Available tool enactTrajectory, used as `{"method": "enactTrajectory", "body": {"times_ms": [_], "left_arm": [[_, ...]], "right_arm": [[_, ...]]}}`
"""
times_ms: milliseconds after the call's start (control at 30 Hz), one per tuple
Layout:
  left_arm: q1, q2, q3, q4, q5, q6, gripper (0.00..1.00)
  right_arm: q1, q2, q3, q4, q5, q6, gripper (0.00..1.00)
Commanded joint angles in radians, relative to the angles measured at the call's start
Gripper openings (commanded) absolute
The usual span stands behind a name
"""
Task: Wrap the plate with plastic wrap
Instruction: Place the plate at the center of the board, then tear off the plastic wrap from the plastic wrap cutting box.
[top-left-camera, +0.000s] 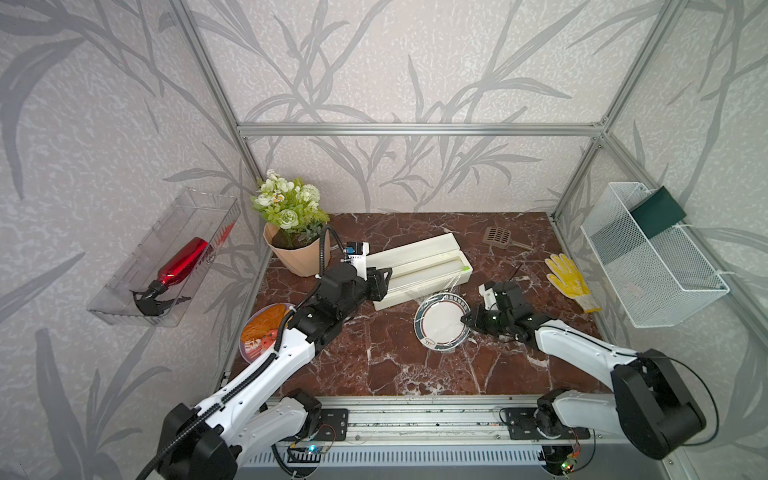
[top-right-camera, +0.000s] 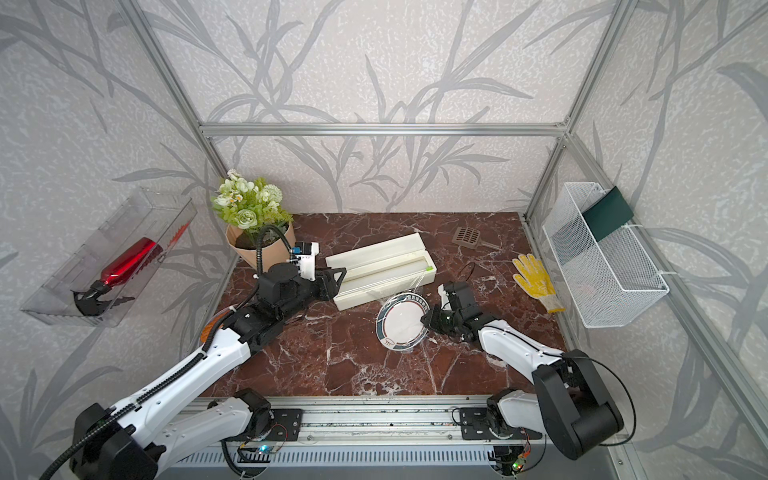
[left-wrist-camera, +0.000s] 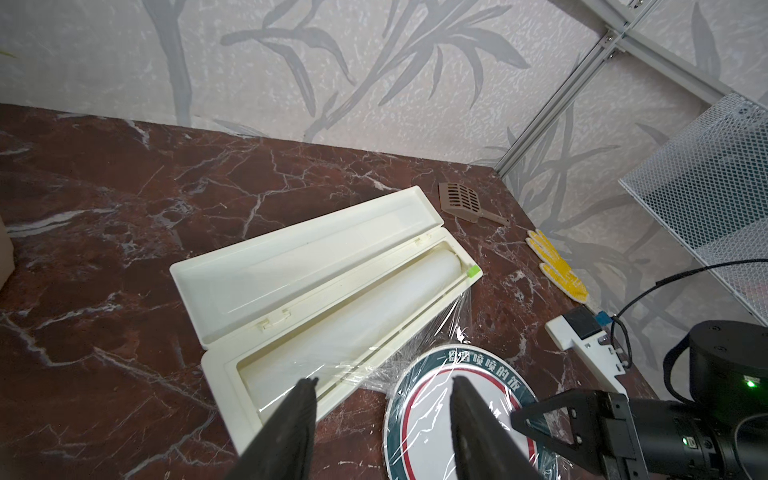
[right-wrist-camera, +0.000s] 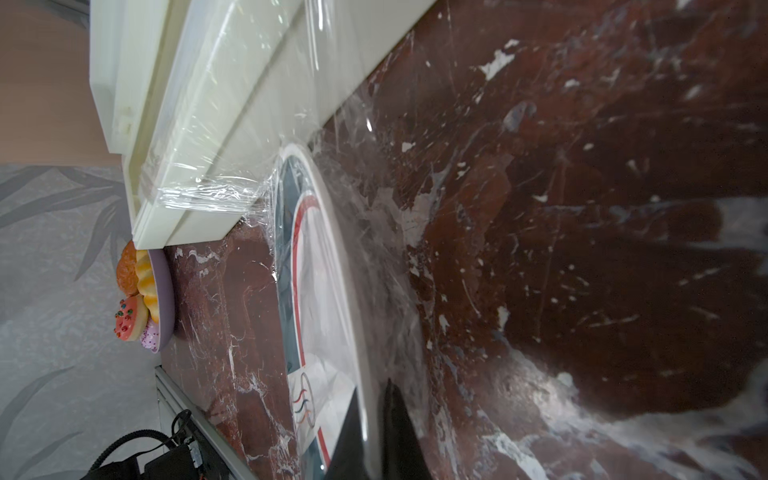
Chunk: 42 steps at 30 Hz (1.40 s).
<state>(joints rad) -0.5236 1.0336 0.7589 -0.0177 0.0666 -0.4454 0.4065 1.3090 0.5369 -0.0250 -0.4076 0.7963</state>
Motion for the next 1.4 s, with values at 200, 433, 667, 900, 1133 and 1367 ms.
{"method": "enactTrajectory", "body": {"times_ms": [200,433,667,900,1133,1367], "left_arm": [[-0.021,0.041,0.002,-0.024,-0.055,-0.030,0.51],[-0.051,0.083,0.029,-0.083,-0.082,-0.027,0.51],[-0.061,0.094,0.061,-0.141,-0.107,-0.031,0.52],[-0.059,0.126,0.016,-0.197,-0.182,-0.136,0.55],[0.034,0.248,0.036,-0.184,-0.235,-0.213,0.60],[0.163,0.454,0.185,-0.163,-0.060,-0.219,0.61]], "right_arm": [[0.002,0.162,0.006,0.033,-0.047,0.153,0.00],[0.002,0.202,0.004,0.003,-0.016,0.130,0.14],[0.003,0.112,0.007,-0.117,0.077,0.024,0.43],[-0.005,-0.012,0.113,-0.309,0.204,-0.171,0.55],[-0.010,-0.037,0.301,-0.307,0.374,-0.401,0.57],[-0.105,0.272,0.662,-0.416,0.228,-0.463,0.60]]}}
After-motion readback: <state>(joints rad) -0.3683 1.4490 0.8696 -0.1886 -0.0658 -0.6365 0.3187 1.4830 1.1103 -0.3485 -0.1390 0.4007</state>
